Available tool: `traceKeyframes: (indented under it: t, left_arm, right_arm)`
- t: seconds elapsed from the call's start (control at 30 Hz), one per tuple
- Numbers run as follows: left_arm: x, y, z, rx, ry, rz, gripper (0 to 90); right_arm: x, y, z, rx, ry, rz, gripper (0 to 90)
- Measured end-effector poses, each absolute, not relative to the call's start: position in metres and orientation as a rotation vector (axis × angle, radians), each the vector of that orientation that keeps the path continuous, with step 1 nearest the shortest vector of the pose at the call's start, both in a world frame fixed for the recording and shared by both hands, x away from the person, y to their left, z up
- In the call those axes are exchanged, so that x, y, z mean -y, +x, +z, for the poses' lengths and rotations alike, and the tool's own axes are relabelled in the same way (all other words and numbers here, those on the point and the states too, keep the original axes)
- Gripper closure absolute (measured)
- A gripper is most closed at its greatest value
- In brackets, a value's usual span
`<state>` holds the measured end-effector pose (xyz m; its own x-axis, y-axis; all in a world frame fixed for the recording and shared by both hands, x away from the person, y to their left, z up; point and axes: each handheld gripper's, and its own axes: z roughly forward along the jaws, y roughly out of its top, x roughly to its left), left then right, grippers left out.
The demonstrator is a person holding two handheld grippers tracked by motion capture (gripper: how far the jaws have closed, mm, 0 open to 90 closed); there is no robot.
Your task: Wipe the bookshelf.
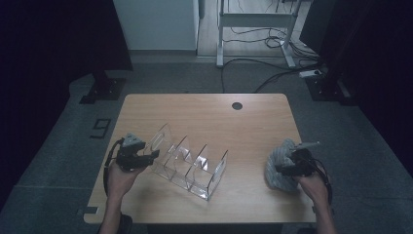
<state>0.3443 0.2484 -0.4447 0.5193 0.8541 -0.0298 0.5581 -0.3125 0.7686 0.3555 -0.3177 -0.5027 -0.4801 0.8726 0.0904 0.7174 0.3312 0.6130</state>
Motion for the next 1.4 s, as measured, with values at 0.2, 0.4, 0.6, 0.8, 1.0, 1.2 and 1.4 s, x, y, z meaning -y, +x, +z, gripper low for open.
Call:
traceKeyframes:
  t: [0.2, 0.4, 0.6, 0.8, 1.0, 1.2, 1.4]
  left_arm:
    - [-0.247, 0.336, -0.434, -1.108, 2.019, 0.485, 13.2]
    - [-0.248, 0.327, -0.429, -1.075, 2.046, 0.462, 0.1]
    - [-0.248, 0.316, -0.432, -1.037, 2.07, 0.474, 0.0]
    - [-0.254, 0.309, -0.444, -1.036, 2.071, 0.461, 0.0]
    - [-0.252, 0.308, -0.454, -1.047, 2.09, 0.459, 0.0]
    - [-0.248, 0.311, -0.464, -1.055, 2.102, 0.461, 0.0]
    - [-0.245, 0.313, -0.466, -1.063, 2.104, 0.468, 0.0]
  right_arm:
    - [0.317, 0.354, -0.491, -2.343, 1.386, 0.929, 12.6]
    - [0.309, 0.35, -0.475, -2.368, 1.329, 1.003, 5.1]
    - [0.298, 0.348, -0.467, -2.383, 1.288, 1.019, 0.0]
    - [0.282, 0.346, -0.459, -2.409, 1.224, 1.052, 0.0]
    - [0.272, 0.347, -0.455, -2.434, 1.173, 1.088, 0.0]
    - [0.254, 0.35, -0.454, -2.481, 1.1, 1.107, 0.0]
    - [0.239, 0.357, -0.454, -2.512, 1.054, 1.136, 0.5]
